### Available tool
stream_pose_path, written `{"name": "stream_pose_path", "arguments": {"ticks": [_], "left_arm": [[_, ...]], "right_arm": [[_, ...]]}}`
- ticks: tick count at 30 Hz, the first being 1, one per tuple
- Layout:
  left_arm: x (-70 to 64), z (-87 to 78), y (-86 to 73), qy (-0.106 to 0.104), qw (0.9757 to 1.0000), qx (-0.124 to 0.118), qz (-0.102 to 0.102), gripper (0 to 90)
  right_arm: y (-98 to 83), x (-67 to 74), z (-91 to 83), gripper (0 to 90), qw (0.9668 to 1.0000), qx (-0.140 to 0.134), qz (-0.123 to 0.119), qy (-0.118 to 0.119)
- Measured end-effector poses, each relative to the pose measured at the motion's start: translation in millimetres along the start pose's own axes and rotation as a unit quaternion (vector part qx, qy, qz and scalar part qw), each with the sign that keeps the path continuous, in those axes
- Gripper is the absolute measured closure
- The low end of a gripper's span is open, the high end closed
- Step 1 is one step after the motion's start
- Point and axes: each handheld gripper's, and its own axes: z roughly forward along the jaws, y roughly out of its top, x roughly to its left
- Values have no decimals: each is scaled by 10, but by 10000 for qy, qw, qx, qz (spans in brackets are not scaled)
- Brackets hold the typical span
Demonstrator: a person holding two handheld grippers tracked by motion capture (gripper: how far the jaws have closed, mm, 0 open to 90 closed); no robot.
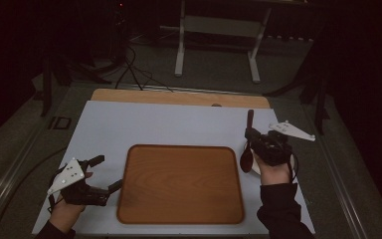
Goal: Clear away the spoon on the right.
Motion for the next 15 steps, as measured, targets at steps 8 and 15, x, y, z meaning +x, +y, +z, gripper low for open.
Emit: {"name": "stream_pose_path", "arguments": {"ticks": [8,15], "left_arm": [[1,-1,0,3,10000,-2,-3,16],[-13,-5,8,0,10000,-5,39,16]], "right_arm": [[-145,208,36,796,9998,122,120,117],[-218,366,73,796,9995,226,164,136]]}}
